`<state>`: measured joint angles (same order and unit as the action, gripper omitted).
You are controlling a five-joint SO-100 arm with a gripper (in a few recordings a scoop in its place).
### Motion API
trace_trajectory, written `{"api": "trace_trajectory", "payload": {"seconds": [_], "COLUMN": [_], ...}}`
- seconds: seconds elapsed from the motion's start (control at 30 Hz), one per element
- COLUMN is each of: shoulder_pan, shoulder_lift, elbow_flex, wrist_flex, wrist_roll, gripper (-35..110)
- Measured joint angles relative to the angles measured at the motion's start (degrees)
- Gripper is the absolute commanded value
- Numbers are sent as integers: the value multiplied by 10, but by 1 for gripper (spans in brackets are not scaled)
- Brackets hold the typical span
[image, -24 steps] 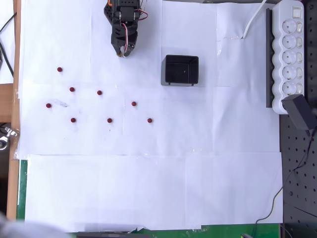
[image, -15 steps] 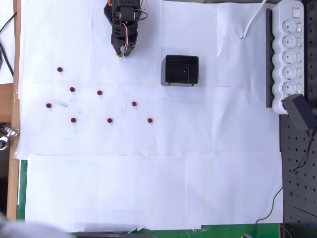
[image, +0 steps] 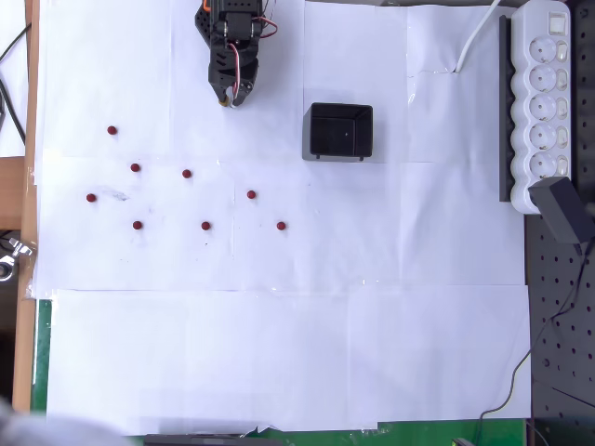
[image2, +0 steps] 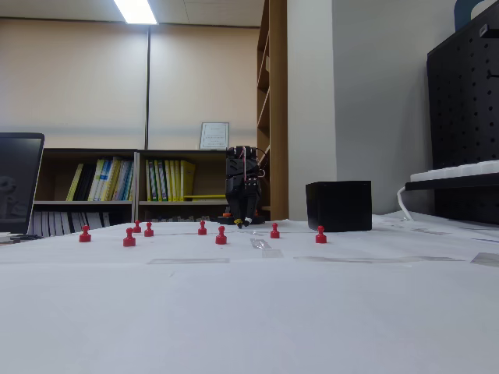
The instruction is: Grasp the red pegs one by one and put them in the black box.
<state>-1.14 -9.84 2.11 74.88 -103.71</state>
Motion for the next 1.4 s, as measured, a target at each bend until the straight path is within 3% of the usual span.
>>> {"api": "trace_trajectory", "payload": {"seconds": [0.5,0.67,1.07,1.4], "shoulder_pan": [2,47,265,402], "shoulder_lift": [0,3,322,496], "elbow_flex": [0,0,0,9], "wrist_flex": [0,-9,-396,-601], "wrist_roll": [3,69,245,296], "gripper": [0,0,4,8]}}
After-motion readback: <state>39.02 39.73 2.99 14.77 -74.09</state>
